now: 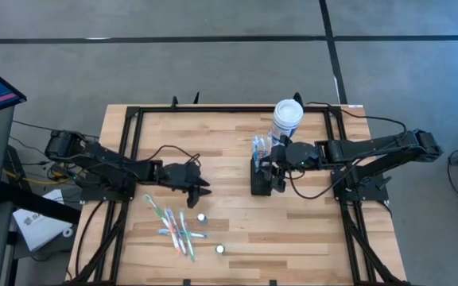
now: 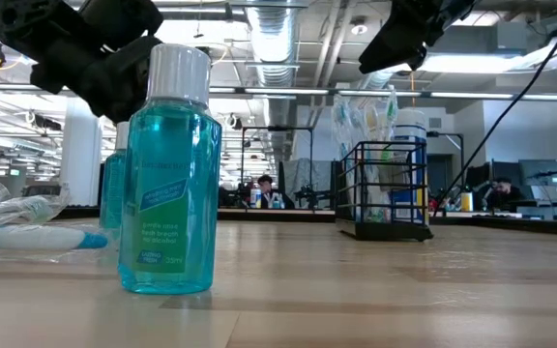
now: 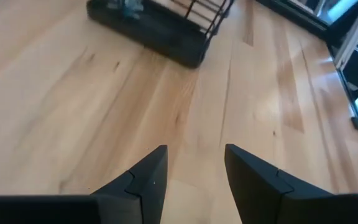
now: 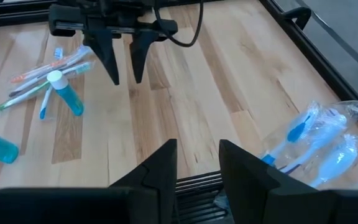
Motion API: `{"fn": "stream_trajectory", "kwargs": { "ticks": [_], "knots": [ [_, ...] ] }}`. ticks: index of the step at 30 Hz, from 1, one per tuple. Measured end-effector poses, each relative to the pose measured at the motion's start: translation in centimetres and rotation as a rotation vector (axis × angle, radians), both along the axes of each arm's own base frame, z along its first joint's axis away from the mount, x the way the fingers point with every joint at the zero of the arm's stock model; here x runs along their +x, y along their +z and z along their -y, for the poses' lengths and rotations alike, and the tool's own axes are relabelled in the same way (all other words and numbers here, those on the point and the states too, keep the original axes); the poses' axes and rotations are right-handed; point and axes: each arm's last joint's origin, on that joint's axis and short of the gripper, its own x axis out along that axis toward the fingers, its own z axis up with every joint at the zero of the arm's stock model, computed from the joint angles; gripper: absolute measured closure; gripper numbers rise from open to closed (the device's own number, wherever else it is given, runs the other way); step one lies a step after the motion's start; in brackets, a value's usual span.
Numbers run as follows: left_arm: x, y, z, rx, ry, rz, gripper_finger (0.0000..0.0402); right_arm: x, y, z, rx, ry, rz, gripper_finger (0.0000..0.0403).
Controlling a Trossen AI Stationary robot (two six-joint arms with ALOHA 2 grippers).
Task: Pick & Place toothbrushing station
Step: Put the purple toothbrush into the wire mesh organizer
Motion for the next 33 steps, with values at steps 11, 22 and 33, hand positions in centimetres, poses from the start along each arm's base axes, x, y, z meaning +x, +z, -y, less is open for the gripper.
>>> {"fn": "stream_trajectory", "kwargs": {
  "ticks": [11,22,33],
  "knots": [
    [-3.0,1.6,-0.3,-0.246,0.18,-0.132,0.0247,-0.1,0.0,-0.9,0.034,0.014,0.01,0.0292],
    [-7.1,2.3,0.2,-0.515,0.316,-0.368,0.0247,-0.1,0.0,-1.0,0.064,-0.005,0.015,0.0292],
    [-8.0,2.2,2.9,-0.691,0.326,-0.489,0.0247,-0.1,0.0,-1.0,0.064,-0.006,0.016,0.0292]
  ]
}}
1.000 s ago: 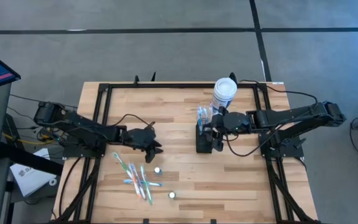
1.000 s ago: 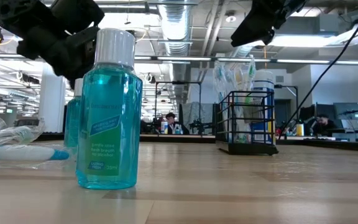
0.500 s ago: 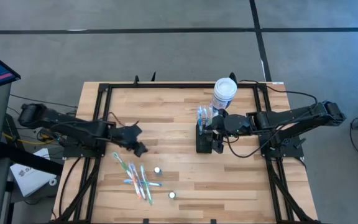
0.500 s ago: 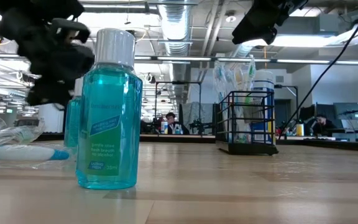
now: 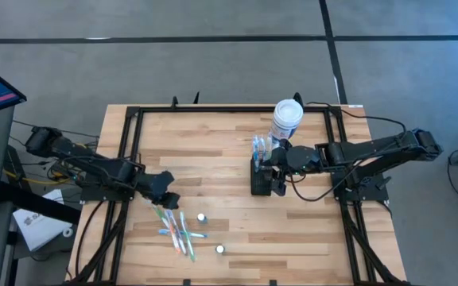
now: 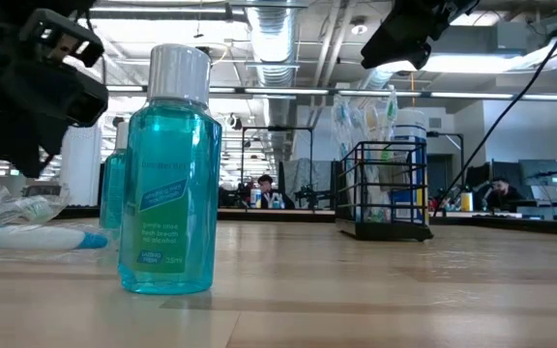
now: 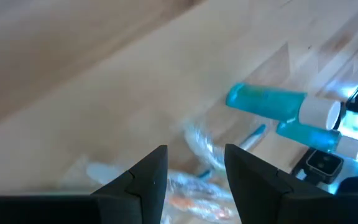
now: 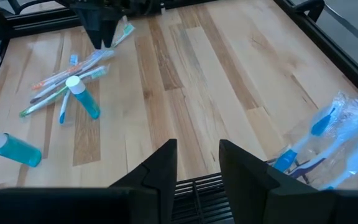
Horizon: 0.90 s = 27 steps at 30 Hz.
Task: Pick & Place toothbrushing station
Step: Put the purple toothbrush into the wire mesh organizer
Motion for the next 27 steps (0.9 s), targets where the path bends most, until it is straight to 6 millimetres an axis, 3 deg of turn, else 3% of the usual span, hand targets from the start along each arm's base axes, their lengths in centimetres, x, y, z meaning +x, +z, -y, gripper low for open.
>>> {"fn": "stream_trajectory", "kwargs": {
  "ticks": [19,27],
  "knots": [
    [-1.1,-0.6,3.0,-0.065,0.034,-0.093,0.0247,0.0,0.0,0.0,0.021,-0.015,0.007,0.0292],
    [0.3,-1.5,4.3,-0.113,0.031,-0.067,0.0247,0.0,0.0,0.0,0.021,-0.015,0.008,0.0292]
  ]
}}
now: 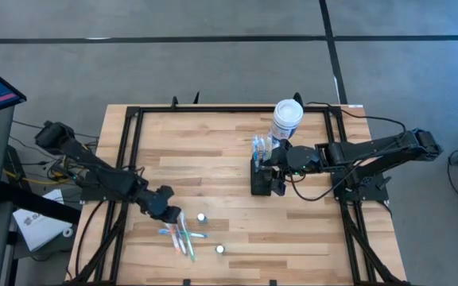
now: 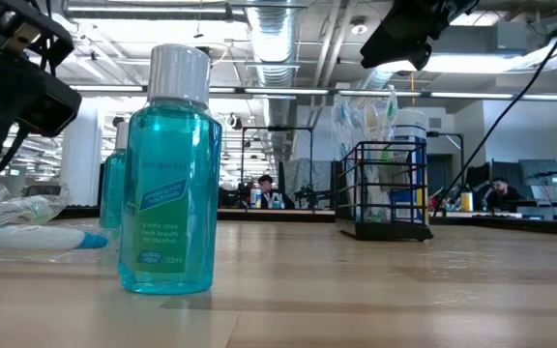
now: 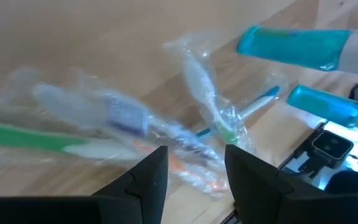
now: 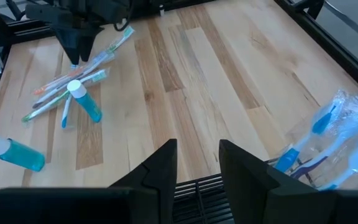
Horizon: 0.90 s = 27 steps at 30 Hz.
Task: Pick & Place toothbrushing station
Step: Put the purple toothbrush into the wire mesh organizer
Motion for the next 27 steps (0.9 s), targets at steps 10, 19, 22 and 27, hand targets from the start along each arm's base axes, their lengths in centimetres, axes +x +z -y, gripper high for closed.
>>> {"fn": "stream_trajectory", "kwargs": {
  "ticks": [10,19,22,27],
  "knots": [
    [0.8,-1.9,0.6,0.002,-0.017,-0.081,0.0247,0.0,0.1,0.0,0.001,0.001,0.007,0.0292],
    [1.0,-1.5,0.7,-0.03,-0.025,-0.042,0.0247,0.1,0.1,0.0,0.003,0.0,0.018,0.0292],
    [1.0,-1.5,0.7,-0.032,-0.028,-0.045,0.0247,0.1,0.1,0.0,0.003,0.0,0.018,0.0292],
    [1.0,-1.6,0.8,-0.037,-0.035,-0.058,0.0247,0.1,0.1,0.0,0.003,0.001,0.018,0.0292]
  ]
}}
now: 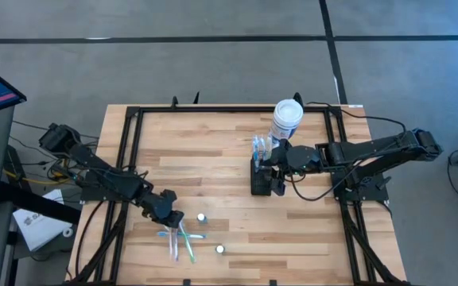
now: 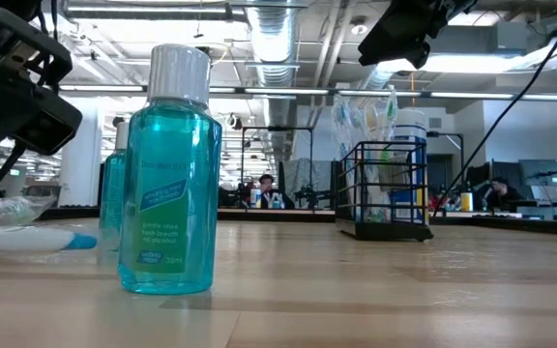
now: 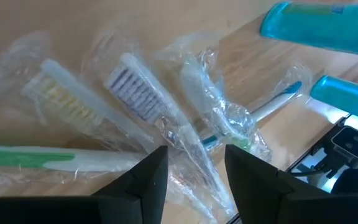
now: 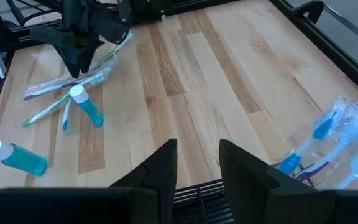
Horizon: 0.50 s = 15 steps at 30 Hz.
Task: Pick & Place toothbrushing station
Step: Put the purple toothbrush into the wire mesh organizer
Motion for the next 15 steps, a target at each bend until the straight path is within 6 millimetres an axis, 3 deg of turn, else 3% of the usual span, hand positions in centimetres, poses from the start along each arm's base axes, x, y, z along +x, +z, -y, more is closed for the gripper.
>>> {"fn": "stream_trajectory", "kwargs": {
  "ticks": [8,15],
  "knots": [
    [0.1,-1.0,0.1,0.03,-0.008,-0.047,0.0256,0.0,0.0,0.0,0.0,-0.001,0.0,0.0292],
    [0.2,-1.7,0.1,0.053,-0.019,-0.073,0.0323,0.9,-1.0,-0.1,-0.006,-0.001,-0.035,0.0292]
  ]
}}
